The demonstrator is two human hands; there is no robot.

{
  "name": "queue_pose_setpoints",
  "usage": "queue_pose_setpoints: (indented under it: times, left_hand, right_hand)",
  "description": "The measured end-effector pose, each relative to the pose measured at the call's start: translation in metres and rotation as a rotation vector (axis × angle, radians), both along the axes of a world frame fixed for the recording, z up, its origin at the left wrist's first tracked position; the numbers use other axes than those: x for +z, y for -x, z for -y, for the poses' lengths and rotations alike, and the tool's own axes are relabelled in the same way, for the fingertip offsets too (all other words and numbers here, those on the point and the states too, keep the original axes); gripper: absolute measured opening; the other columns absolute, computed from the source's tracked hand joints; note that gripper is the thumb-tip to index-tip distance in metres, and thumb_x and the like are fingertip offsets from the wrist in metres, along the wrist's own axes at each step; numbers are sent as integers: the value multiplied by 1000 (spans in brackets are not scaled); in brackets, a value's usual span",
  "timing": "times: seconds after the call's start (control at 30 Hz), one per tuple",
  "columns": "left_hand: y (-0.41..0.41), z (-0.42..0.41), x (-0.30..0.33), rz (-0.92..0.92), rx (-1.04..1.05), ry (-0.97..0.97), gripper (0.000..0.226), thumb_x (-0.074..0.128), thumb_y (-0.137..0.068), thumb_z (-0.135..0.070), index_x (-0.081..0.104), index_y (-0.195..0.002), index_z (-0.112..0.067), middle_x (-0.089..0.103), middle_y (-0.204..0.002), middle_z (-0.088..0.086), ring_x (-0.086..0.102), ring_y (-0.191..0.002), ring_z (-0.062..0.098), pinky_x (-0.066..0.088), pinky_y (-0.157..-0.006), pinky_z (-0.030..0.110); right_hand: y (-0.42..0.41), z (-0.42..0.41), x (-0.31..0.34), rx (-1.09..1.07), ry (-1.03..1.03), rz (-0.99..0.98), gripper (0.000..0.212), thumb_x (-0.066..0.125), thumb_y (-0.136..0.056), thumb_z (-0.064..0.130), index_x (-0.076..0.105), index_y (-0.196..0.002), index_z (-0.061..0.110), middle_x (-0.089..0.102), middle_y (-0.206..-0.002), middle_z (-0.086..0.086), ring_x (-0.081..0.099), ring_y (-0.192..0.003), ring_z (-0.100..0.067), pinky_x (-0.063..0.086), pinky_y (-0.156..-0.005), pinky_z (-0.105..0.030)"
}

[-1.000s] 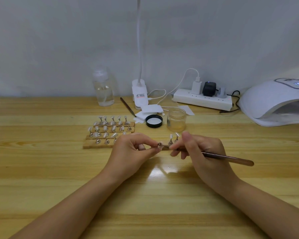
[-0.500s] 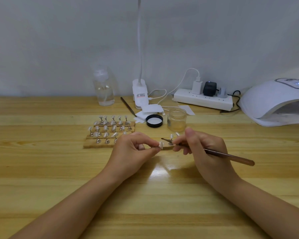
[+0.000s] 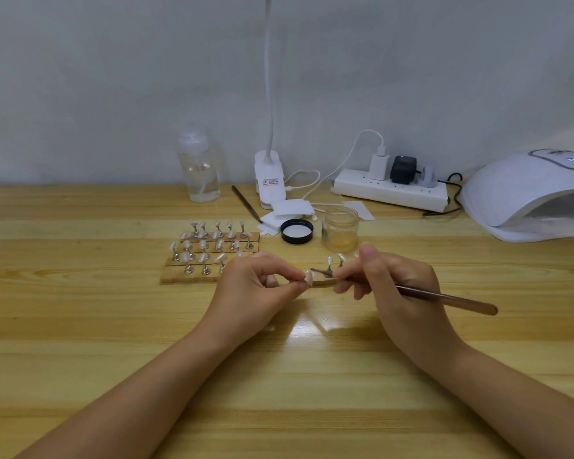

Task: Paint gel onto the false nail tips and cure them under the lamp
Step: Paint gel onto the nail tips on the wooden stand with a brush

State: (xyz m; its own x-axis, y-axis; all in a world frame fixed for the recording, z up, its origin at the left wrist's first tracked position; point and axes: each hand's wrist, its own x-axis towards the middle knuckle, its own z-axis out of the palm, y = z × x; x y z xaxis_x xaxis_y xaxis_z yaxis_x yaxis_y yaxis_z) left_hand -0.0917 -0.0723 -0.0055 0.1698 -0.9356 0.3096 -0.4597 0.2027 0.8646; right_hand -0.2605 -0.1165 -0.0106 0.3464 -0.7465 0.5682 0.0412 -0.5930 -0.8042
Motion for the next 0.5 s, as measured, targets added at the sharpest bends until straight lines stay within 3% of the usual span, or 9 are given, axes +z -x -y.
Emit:
queue_pose_setpoints:
  times: [0.07, 0.2, 0.3, 0.43, 0.5]
  left_hand:
    - [0, 0, 0, 5, -5, 6, 7, 74, -72, -12, 72, -72, -18, 59, -69, 16, 38, -41, 2, 32, -45, 5]
    - [0, 1, -1, 11, 1, 5, 5, 75, -72, -15, 71, -71, -18, 52, -59, 9, 37, -40, 3, 31, -46, 6]
    - [0, 2, -2, 12, 10, 6, 7, 75, -72, -14, 70, -70, -20, 52, -57, -2, 37, -39, 2, 31, -47, 5]
    - [1, 2, -2, 12, 15, 9, 9, 75, -72, -12, 70, -69, -18, 52, -58, 6, 36, -38, 3, 29, -44, 7]
    - [1, 2, -2, 6, 19, 2, 7, 75, -72, -13, 70, -69, -17, 48, -51, 1, 36, -37, 3, 28, -43, 7]
  right_hand:
    - [-1, 0, 1, 3, -12, -24, 30, 52, -89, 35, 70, -73, 16, 69, -63, -4, 59, -52, -7, 45, -56, -13]
    - [0, -2, 0, 24, -29, 23, 39, 45, -86, 38, 70, -65, 16, 66, -57, -6, 55, -45, -10, 43, -55, -10]
    - [-1, 0, 1, -21, -2, 3, 33, 47, -87, 36, 69, -72, 18, 68, -61, -3, 59, -52, -5, 46, -54, -14]
    - [-2, -2, 1, 31, -13, -27, 33, 49, -85, 37, 70, -67, 19, 68, -60, -6, 57, -48, -11, 45, -53, -14]
    - [0, -2, 1, 27, -26, 12, 36, 46, -85, 38, 69, -66, 19, 67, -60, -7, 57, -48, -12, 44, -54, -13]
